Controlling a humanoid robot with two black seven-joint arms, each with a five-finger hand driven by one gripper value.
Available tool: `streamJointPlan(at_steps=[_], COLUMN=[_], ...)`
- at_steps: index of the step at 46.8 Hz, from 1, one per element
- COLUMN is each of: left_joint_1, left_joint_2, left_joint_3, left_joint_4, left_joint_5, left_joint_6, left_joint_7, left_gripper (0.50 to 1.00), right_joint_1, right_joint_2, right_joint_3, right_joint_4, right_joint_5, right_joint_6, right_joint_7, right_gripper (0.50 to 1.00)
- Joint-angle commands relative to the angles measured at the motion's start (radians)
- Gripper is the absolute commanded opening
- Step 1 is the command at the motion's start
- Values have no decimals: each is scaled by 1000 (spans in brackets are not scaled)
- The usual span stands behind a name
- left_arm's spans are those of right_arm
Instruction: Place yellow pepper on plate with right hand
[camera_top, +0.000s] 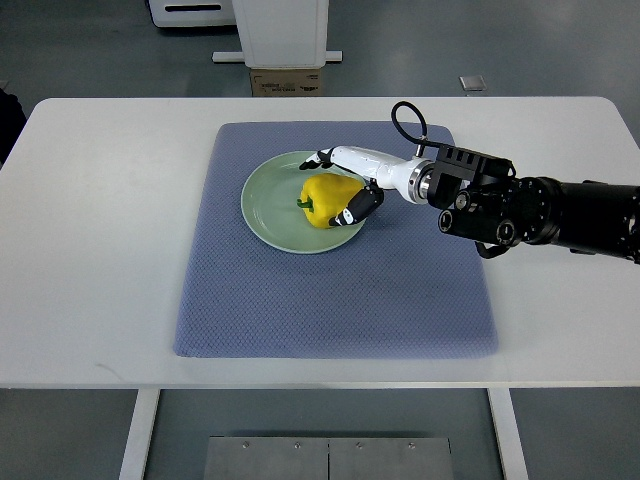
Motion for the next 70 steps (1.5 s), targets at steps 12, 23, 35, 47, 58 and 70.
streamJointPlan(at_steps=[12,23,35,47,58,70], left_joint_1=[0,0,0,0,0,0], left_joint_2=[0,0,0,0,0,0], left_joint_3=[0,0,0,0,0,0], left_joint_4=[0,0,0,0,0,0], left_joint_5=[0,0,0,0,0,0], left_joint_6=[-1,0,0,0,0,-1], left_joint_7=[-1,0,0,0,0,0], left_gripper=[1000,1000,1000,1000,1000,1000], right_joint_1=[11,-16,-158,-243,-384,-457], right_joint_2=[0,0,-9,-107,-170,-215], right_joint_3=[23,189,489,684,926,1038], right_joint_4=[2,-11,-40,-40,-46,-99], right_joint_5=[-1,2,13,21,131,287], right_joint_6=[2,-4,-29,-15,74,152], right_joint_7=[0,-2,9,3,-51,-60], right_gripper=[1000,1000,1000,1000,1000,1000])
